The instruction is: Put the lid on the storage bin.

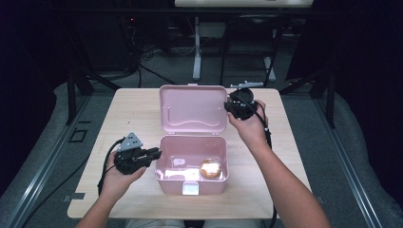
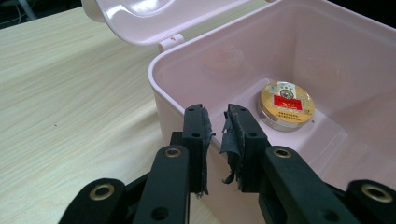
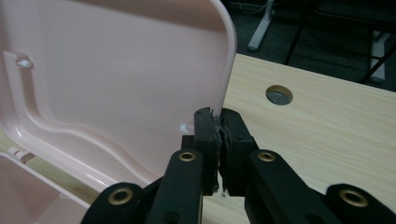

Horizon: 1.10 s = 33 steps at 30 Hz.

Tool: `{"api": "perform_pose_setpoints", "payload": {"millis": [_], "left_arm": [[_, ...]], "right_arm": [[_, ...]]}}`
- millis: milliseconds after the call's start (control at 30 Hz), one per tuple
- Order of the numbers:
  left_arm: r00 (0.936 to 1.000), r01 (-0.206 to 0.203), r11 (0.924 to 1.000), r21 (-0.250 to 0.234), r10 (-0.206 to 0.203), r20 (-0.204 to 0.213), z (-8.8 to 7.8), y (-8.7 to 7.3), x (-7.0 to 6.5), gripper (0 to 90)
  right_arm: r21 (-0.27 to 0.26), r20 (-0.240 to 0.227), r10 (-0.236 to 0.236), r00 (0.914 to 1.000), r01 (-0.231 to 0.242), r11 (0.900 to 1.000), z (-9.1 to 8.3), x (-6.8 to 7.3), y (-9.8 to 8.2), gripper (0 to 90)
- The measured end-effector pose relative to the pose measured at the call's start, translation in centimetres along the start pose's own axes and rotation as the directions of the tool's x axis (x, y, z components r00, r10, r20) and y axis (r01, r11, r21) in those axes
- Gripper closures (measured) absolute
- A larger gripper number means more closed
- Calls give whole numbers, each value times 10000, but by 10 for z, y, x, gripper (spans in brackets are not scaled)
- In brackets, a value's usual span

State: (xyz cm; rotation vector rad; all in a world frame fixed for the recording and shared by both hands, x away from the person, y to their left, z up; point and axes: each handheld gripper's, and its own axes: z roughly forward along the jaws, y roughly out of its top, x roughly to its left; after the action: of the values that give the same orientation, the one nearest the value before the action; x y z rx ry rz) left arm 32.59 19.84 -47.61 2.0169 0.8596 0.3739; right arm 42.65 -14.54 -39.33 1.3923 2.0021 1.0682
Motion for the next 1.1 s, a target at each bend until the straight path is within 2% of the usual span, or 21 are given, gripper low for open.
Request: {"api": "perform_pose_setpoints", "payload": {"millis": [200,533,667,867,1100], "left_arm": [[10000,16,10000,-19,-16,-13,0,0,0,777],[10000,13,10000,-74,-13,-37,1,0,0,781],[10000,28,10000,-80,-28,-73,1,0,-1,784],[9999,57,9999,-97,-58,-103,1,0,-1,785],[9999,67,9999,-82,-69,-138,1,0,-2,785]], "right_arm": [[-512,92,-295,9995,299,9982,-11,5,-8,866],[-1144,-50,-216,9998,209,9932,-29,8,-23,870],[-1344,-2,-317,9995,314,9904,-35,9,-29,869],[-1797,218,-585,9981,615,9818,-42,16,-39,869],[-2250,297,-693,9972,742,9715,-49,21,-50,869]]}}
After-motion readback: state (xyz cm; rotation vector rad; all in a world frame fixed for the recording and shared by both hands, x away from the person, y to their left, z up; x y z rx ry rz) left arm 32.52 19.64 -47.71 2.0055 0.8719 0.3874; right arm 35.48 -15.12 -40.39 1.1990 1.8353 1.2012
